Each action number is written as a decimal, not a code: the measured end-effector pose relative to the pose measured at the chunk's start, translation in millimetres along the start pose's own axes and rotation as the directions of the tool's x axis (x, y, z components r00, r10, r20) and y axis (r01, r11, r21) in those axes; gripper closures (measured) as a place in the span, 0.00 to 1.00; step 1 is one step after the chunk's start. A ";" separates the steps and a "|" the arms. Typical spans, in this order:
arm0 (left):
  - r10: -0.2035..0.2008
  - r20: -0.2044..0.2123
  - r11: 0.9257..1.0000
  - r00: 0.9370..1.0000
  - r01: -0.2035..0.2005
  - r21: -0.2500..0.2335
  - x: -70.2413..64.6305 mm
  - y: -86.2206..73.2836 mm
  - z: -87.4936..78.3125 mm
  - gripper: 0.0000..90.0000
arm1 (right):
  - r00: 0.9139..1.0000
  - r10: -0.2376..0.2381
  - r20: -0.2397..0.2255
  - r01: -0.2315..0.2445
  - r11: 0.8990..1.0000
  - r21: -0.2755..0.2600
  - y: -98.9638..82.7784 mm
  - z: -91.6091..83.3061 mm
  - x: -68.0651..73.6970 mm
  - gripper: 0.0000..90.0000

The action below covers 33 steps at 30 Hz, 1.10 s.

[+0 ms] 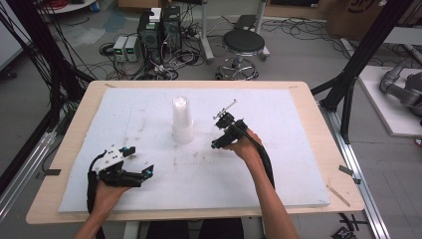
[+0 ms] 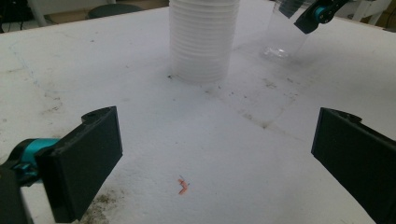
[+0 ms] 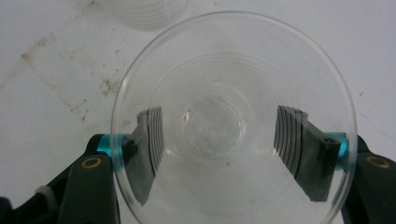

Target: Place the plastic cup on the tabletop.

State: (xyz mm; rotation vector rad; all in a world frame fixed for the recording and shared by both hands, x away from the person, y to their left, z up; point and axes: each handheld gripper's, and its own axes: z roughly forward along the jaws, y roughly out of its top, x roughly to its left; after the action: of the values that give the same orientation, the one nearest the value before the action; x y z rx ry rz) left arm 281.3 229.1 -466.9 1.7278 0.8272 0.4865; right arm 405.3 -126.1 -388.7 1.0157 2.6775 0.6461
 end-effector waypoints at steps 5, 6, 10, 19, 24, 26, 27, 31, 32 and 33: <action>-0.005 0.005 1.000 1.000 0.005 0.000 0.7 0.0 -0.1 0.02 | 1.000 0.006 0.007 -0.006 1.000 -0.028 -2.1 3.1 1.7 0.37; -0.004 0.004 1.000 1.000 0.004 -0.001 0.6 0.0 -0.1 0.02 | 1.000 0.007 0.007 -0.007 1.000 -0.030 -2.3 3.3 1.9 0.37; -0.004 0.004 1.000 1.000 0.004 -0.001 0.5 0.0 -0.2 0.02 | 1.000 0.011 0.006 -0.011 0.999 -0.037 -2.6 4.2 2.0 0.37; -0.003 0.006 1.000 1.000 0.003 -0.003 0.3 -0.1 -0.3 0.02 | 0.999 -0.019 0.028 0.021 0.999 -0.042 -3.8 10.0 2.8 0.23; -0.006 0.008 1.000 1.000 0.006 -0.006 0.5 -0.1 -0.3 0.02 | 1.000 -0.013 0.028 0.015 0.997 -0.075 -7.6 10.7 2.9 0.20; -0.006 0.009 1.000 1.000 0.006 -0.006 0.7 -0.2 -0.5 0.02 | 1.000 -0.011 0.029 0.013 0.997 -0.074 -9.1 10.5 2.8 0.18; -0.006 0.009 1.000 1.000 0.006 -0.007 0.8 -0.2 -0.6 0.02 | 0.999 -0.007 0.034 0.009 0.997 -0.074 -9.8 9.8 3.3 0.18; -0.012 0.009 1.000 1.000 0.012 -0.006 1.1 -0.3 -0.7 0.02 | 0.999 -0.006 0.032 0.010 0.994 -0.111 -16.3 4.7 4.6 0.18; -0.013 0.011 1.000 1.000 0.013 -0.006 1.4 -0.3 -0.7 0.02 | 0.999 -0.006 0.032 0.010 0.994 -0.111 -16.3 4.7 4.6 0.18; -0.012 0.011 1.000 1.000 0.012 -0.006 1.7 -0.2 -0.8 0.02 | 1.000 -0.005 0.025 0.008 0.993 -0.118 -21.1 1.9 4.3 0.18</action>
State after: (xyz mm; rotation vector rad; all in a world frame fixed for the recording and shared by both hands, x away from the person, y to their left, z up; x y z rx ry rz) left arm 281.8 230.9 -467.0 1.7172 0.8268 0.4704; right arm 390.6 -136.7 -400.4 0.9768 2.5856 0.7758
